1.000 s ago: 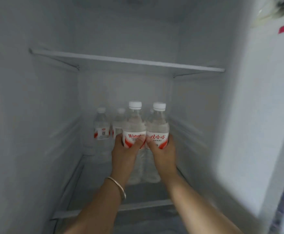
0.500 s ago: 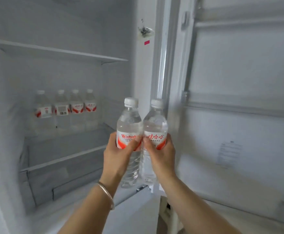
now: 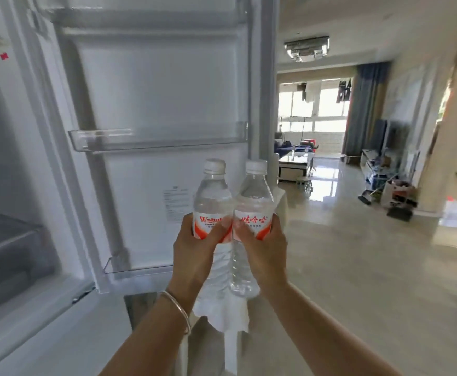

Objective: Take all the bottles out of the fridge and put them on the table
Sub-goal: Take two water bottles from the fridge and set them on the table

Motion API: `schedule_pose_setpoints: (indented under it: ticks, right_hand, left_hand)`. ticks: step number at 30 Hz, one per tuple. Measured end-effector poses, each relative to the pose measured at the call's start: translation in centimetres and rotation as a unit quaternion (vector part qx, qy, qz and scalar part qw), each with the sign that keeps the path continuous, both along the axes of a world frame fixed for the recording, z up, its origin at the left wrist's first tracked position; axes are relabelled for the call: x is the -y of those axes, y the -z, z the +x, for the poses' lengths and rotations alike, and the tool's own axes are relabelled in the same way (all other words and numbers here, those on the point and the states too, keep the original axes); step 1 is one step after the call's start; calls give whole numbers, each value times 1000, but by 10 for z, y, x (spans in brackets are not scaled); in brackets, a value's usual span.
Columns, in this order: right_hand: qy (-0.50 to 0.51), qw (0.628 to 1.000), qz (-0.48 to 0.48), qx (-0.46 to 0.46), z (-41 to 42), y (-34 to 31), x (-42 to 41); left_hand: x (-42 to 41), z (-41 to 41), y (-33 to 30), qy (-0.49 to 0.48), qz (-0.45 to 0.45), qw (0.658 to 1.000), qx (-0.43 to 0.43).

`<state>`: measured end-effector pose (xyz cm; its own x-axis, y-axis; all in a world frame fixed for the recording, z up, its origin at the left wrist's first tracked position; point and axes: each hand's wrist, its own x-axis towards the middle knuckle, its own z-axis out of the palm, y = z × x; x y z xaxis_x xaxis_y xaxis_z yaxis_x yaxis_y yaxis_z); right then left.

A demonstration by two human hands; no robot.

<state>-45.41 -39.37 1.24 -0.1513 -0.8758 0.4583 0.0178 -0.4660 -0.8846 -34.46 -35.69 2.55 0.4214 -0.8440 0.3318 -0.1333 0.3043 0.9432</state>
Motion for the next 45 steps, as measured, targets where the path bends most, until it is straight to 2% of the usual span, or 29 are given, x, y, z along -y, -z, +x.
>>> schedule_pose_setpoints:
  ticks: [9,17,26,32,39,45]
  right_hand:
    - [94,990,83,-64,-209,34,60]
    - [131,980,128,-84,-287,58,144]
    - [133,974,136,-122,-290,55,291]
    - [119,975,130,-135,-269,51,394]
    - [35,979,149,-134,-218,77,505]
    - [-82,976,141,-145,-147,88,604]
  left_hand:
    - [80,-185,33,53,71,996,-7]
    - [167,-251,60,57,114,992,-12]
    - [321,-253,61,65,112,992,10]
    - [411,-238,63,54,107,992,-27]
    - [493,-195,93,-36,117,990,-67]
    - [569,-144,120,-166,134,972,-102]
